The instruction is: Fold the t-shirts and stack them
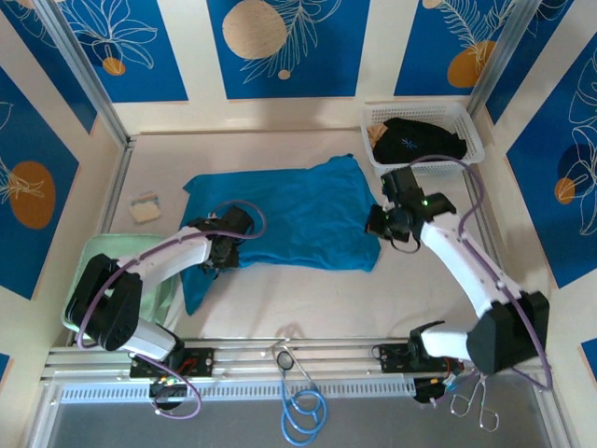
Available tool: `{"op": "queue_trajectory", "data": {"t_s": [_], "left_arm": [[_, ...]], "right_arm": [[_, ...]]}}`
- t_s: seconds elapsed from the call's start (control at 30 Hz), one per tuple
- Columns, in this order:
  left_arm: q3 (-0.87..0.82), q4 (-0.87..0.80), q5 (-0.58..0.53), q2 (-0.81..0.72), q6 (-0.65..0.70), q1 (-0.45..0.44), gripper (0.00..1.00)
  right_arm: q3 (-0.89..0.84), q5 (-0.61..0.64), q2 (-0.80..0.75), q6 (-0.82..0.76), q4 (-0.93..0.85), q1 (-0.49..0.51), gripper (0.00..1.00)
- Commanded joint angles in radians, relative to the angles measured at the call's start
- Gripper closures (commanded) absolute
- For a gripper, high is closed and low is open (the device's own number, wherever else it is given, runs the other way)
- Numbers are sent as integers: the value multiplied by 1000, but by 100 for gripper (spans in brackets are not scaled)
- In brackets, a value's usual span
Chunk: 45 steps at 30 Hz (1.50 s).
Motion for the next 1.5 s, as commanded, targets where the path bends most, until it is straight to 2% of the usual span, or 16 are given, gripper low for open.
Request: {"op": "queue_trajectory", "data": {"t_s": [0.0,0.1,0.23,0.33,0.43,0.5,0.57,0.77,0.83,0.93,1.0,1.07,1.17,1.27,1.37,1.47], "left_arm": [[41,-59,-74,-26,-8,-4,76],[37,-57,-73,-45,-13,-4,58],[17,-53,-45,-55,-13,-3,44],[17,-60,-24,-53,-10,-4,34],[13,-64,-13,-49,-19,-4,16],[4,-59,-10,-47,-31,-4,7],[-8,-49,-8,-41,-41,-4,3],[-29,1,13,17,-55,-2,2],[-29,10,17,44,-56,-2,3],[-36,25,13,75,-58,-1,10],[-42,35,12,85,-58,1,23],[-44,34,6,83,-56,5,44],[-39,19,-7,62,-49,14,73],[-18,-13,-24,36,-33,21,88],[16,-50,-40,27,-4,24,89],[53,-85,-45,31,21,26,81]], "right_arm": [[90,-68,110,-49,11,-9,100],[67,-61,176,-15,38,28,99],[-62,-43,201,57,101,80,62],[-136,0,194,95,112,118,44],[-184,29,179,113,111,141,32],[-214,35,175,121,123,146,27],[-230,34,181,125,144,144,26],[-223,65,277,122,228,134,29],[-217,71,308,122,248,129,36],[-223,72,333,116,275,120,58],[-230,65,332,107,275,113,82],[-240,59,308,92,267,108,100],[-253,67,236,67,220,105,100],[-244,76,136,34,137,97,100],[-219,61,44,1,62,78,100],[-175,-12,-4,-39,8,37,100]]}}
